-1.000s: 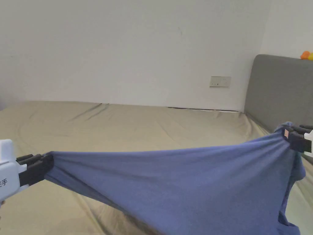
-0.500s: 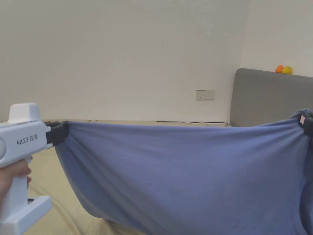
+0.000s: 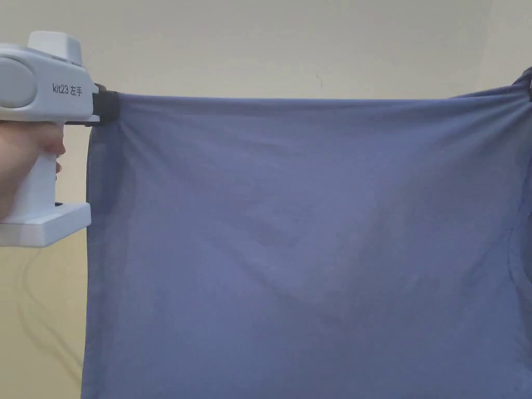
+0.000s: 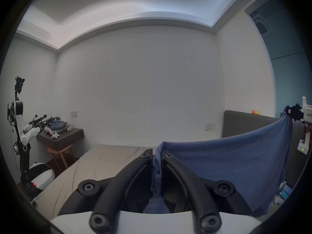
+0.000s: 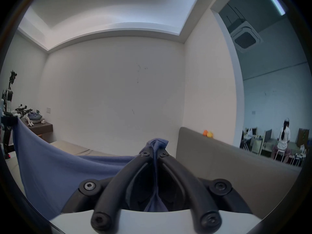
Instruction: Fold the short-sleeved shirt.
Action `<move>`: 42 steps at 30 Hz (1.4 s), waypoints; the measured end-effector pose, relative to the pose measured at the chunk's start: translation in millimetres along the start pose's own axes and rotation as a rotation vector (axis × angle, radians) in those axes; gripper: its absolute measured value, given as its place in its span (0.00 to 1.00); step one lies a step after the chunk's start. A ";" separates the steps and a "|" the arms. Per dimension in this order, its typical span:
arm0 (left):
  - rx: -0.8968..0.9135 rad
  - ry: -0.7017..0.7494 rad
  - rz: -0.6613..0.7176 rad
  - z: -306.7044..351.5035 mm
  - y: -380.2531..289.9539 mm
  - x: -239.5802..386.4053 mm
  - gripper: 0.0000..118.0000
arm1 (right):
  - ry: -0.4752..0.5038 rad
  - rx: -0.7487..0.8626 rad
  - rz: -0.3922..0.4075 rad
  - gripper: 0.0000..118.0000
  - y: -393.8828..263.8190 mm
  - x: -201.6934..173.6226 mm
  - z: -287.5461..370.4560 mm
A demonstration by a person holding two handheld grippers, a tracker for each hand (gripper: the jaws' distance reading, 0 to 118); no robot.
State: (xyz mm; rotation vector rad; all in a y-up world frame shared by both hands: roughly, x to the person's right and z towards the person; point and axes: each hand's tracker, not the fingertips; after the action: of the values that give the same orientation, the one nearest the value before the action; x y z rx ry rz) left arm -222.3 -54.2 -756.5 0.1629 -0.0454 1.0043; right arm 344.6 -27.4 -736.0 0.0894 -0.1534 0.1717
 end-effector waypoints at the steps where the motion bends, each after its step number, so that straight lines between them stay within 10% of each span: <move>1: 0.005 0.009 -0.006 -15.0 2.5 0.4 0.04 | 0.001 0.002 0.004 0.03 5.1 -4.1 -17.5; 12: 0.027 0.108 0.015 -135.0 -10.3 -25.2 0.04 | 0.005 0.037 0.025 0.03 -0.9 -34.2 -186.4; 30: -0.218 0.093 -0.034 -163.0 -116.0 -171.9 0.04 | 0.042 -0.166 0.049 0.03 -187.6 -95.8 -181.8; 31: -0.346 0.182 -0.732 -156.2 -113.9 -182.5 0.04 | 0.048 -0.193 0.049 0.03 -200.0 -96.8 -173.7; 32: -0.411 0.226 -1.059 -148.1 -116.0 -191.9 0.04 | 0.050 -0.193 0.062 0.03 -210.4 -97.6 -163.9; 42: -0.572 0.246 -1.014 -30.9 -149.1 -248.6 0.04 | 0.087 -0.392 -0.055 0.03 -284.7 -77.9 -43.5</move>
State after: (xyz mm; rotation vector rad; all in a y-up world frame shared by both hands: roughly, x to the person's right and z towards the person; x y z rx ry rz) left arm -231.2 -335.6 -832.3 -0.4357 -0.0187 -0.0314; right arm 325.4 -315.0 -812.8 -0.3031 -0.0952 0.0876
